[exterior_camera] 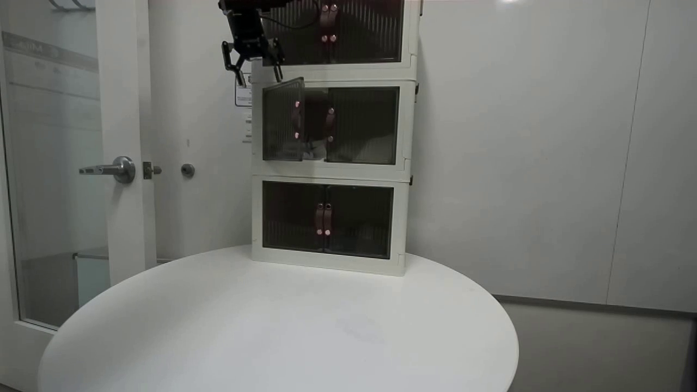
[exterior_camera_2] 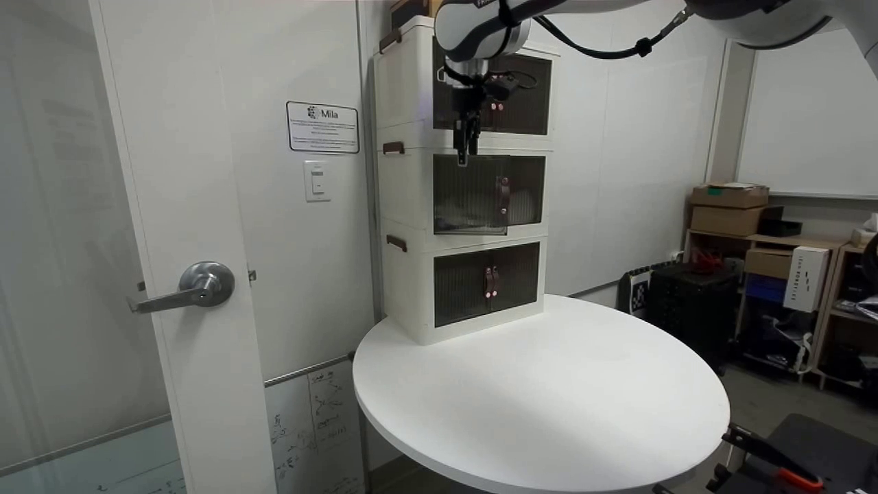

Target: Open the left door of the middle shelf

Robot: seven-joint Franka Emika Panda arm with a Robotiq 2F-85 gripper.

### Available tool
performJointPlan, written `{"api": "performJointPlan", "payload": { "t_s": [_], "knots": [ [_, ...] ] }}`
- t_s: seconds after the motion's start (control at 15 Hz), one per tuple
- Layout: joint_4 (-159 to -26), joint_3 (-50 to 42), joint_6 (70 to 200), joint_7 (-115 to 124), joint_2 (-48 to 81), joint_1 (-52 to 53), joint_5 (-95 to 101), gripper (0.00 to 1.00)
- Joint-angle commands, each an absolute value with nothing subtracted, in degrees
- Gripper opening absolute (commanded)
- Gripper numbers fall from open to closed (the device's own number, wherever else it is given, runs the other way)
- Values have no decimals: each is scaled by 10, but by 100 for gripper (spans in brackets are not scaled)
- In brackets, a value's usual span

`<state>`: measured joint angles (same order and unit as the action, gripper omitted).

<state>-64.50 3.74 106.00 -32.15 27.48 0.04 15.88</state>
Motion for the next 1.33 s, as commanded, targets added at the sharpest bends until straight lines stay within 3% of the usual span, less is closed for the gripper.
{"api": "performJointPlan", "payload": {
  "t_s": [0.0, 0.47, 1.27],
  "knots": [
    [-666, 43, 1045, -312, 245, -2, 143, 100],
    [-667, 28, 1048, -284, 181, -31, 148, 100],
    [-684, 14, 1064, -284, 252, -48, 155, 100]
  ]
}}
